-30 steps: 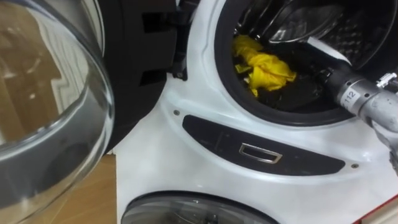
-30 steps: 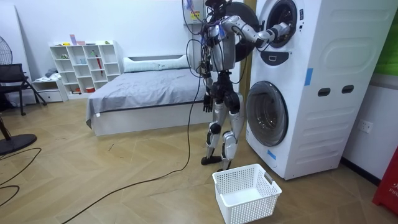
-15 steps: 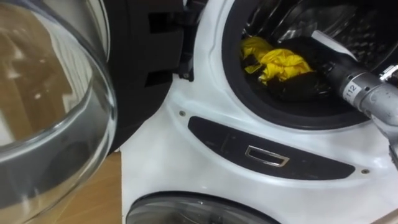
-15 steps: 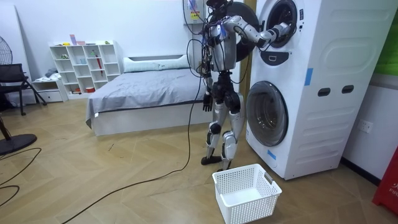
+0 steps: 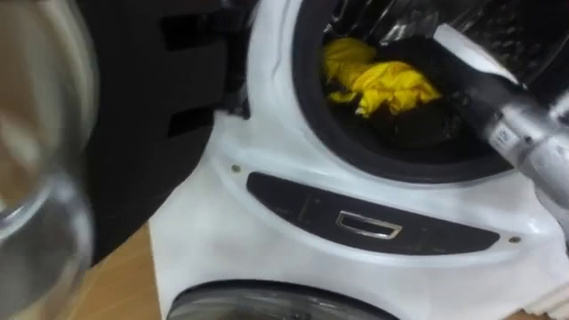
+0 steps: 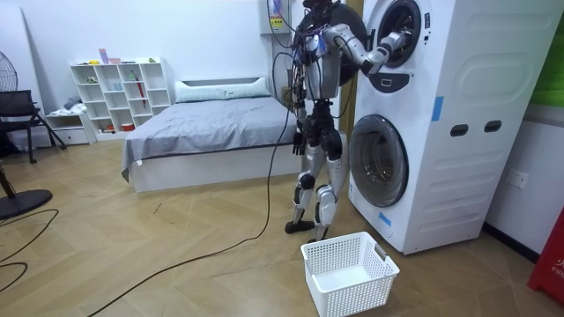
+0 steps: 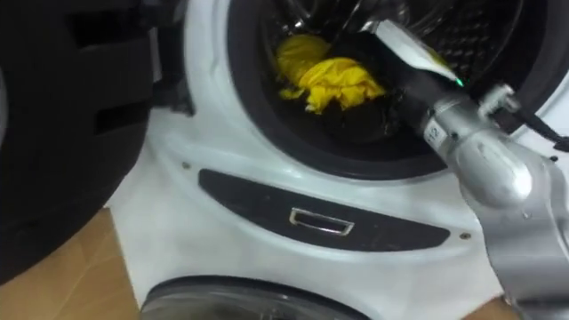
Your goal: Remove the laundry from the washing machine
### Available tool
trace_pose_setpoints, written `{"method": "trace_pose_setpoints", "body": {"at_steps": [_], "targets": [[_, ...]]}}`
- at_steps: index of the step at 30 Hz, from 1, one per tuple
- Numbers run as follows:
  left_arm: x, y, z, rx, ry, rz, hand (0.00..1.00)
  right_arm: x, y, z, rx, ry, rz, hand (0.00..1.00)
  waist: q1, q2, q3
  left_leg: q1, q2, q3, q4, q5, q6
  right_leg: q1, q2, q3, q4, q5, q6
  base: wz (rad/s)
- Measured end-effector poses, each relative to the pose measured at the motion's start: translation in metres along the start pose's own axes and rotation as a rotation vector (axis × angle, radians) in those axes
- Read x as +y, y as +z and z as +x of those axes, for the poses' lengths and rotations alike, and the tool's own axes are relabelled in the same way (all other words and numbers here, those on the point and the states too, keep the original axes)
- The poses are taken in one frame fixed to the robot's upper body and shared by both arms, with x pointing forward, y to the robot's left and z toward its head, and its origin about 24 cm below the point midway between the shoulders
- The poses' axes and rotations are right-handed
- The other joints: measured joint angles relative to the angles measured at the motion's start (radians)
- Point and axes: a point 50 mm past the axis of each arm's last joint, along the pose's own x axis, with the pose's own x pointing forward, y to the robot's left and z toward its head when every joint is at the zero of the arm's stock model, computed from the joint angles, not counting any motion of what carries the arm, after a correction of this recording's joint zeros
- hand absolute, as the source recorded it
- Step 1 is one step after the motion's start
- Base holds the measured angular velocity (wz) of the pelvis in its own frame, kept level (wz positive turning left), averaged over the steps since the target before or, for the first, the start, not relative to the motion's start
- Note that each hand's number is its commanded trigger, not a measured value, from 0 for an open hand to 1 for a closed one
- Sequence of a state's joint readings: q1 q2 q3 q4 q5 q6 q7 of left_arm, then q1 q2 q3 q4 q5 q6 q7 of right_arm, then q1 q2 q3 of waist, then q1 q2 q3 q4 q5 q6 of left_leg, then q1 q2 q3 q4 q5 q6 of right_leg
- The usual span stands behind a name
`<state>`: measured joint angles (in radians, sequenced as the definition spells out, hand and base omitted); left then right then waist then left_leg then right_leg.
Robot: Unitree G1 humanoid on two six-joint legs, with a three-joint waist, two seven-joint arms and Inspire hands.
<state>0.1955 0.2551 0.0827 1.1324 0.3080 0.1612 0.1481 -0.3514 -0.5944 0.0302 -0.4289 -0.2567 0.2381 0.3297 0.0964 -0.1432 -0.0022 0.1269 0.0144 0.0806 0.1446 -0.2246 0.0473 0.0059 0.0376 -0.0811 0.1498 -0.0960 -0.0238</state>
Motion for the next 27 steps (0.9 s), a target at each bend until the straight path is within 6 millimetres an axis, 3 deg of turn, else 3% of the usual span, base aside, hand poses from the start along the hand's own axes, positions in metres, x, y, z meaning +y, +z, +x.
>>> {"method": "trace_pose_setpoints", "body": {"at_steps": [3, 4, 6, 10, 11, 17, 23, 27], "targets": [[-0.003, -0.015, -0.001, 0.035, 0.001, -0.035, 0.0, 0.0, 0.017, -0.022, -0.116, -0.016, 0.074, 1.0, -0.067, 0.013, 0.0044, 0.019, 0.003, 0.019, -0.001, 0.0, 0.0, 0.013, 0.002, 0.029, 0.0, 0.0, 0.0, -0.16], [-0.004, -0.017, -0.001, 0.036, 0.004, -0.035, 0.0, 0.001, 0.019, -0.026, -0.13, -0.019, 0.077, 1.0, -0.072, 0.016, 0.0042, 0.025, 0.004, 0.031, -0.001, 0.0, 0.0, 0.016, 0.004, 0.042, 0.001, 0.0, 0.0, -0.26], [-0.011, -0.022, -0.004, 0.039, -0.006, -0.042, 0.0, -0.001, 0.022, -0.038, -0.153, -0.053, 0.089, 1.0, -0.092, 0.023, 0.0023, 0.043, 0.004, 0.054, -0.001, 0.0, 0.0, 0.029, 0.009, 0.078, 0.001, 0.0, 0.0, -0.39], [-0.012, -0.019, -0.004, 0.011, 0.004, -0.051, 0.0, -0.004, 0.027, -0.051, -0.209, -0.071, 0.117, 1.0, -0.142, 0.025, -0.0035, 0.049, 0.006, 0.066, -0.001, 0.0, 0.0, 0.03, 0.009, 0.088, 0.001, 0.0, 0.0, -0.01], [-0.011, -0.018, -0.004, 0.003, 0.005, -0.05, 0.0, -0.005, 0.025, -0.057, -0.21, -0.077, 0.131, 1.0, -0.144, 0.026, -0.0037, 0.052, 0.007, 0.085, -0.001, 0.0, 0.0, 0.029, 0.015, 0.108, 0.001, 0.0, 0.0, 0.0], [-0.012, -0.018, -0.004, 0.0, 0.008, -0.058, 0.0, -0.007, 0.023, -0.073, -0.207, -0.141, 0.155, 1.0, -0.164, 0.033, -0.003, 0.061, 0.01, 0.091, -0.001, 0.0, -0.001, 0.035, 0.015, 0.136, 0.001, 0.0, 0.0, 0.03], [-0.013, -0.019, -0.004, 0.006, 0.02, -0.071, 0.0, -0.009, 0.022, -0.077, -0.214, -0.183, 0.174, 1.0, -0.169, 0.032, -0.0037, 0.058, 0.012, 0.119, -0.002, -0.004, -0.006, 0.027, 0.016, 0.138, 0.001, 0.0, 0.0, -0.02], [-0.011, -0.023, -0.005, 0.019, 0.039, -0.083, 0.0, -0.026, 0.017, -0.083, -0.188, -0.307, 0.145, 1.0, -0.174, 0.03, -0.0045, 0.061, 0.013, 0.138, -0.002, -0.005, -0.009, 0.025, 0.016, 0.157, 0.002, 0.0, 0.0, -0.19]]}}
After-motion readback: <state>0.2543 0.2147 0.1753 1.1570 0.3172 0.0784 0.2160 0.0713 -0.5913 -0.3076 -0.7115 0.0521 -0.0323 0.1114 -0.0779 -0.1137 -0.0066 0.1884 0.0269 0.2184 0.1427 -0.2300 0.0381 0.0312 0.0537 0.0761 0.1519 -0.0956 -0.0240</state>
